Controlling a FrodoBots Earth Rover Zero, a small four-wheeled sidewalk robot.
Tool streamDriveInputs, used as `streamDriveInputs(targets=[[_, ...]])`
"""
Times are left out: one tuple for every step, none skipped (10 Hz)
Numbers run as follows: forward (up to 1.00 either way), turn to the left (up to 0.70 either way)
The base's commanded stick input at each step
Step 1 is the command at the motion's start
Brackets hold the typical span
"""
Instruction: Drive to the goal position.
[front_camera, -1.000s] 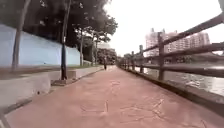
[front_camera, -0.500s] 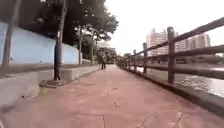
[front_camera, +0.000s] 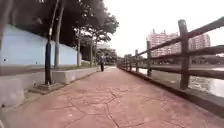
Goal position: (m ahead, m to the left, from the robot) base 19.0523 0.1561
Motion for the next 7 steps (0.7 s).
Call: streamDriveInputs(targets=[[0.98,0.0],[0.98,0.0],[0.98,0.0],[0.98,0.0],[0.98,0.0],[0.98,0.0],[0.98,0.0]])
